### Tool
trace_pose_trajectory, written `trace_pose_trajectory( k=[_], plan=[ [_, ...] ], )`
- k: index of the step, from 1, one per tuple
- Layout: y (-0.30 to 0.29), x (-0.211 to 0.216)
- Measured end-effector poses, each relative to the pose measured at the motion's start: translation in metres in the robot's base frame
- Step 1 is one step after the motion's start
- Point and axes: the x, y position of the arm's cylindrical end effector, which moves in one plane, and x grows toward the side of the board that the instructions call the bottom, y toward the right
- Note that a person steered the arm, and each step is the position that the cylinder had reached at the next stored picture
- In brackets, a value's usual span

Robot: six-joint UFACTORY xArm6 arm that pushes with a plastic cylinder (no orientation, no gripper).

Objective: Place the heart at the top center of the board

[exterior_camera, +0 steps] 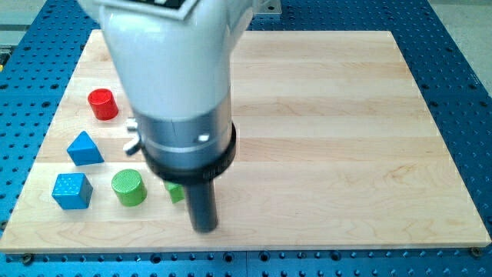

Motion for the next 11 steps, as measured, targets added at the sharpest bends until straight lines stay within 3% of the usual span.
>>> trace_pose_trajectory(
  k=[1,2,3,4,5,6,7,9,11],
  plan=[
    [0.0,-0.064],
    [-0.049,-0.117],
    [-0.05,-0.163],
    [-0.003,-0.199],
    [0.043,-0.199],
    [0.034,-0.18],
    [0.083,-0.178],
    [0.089,-0.323],
    [0.103,-0.326]
  ],
)
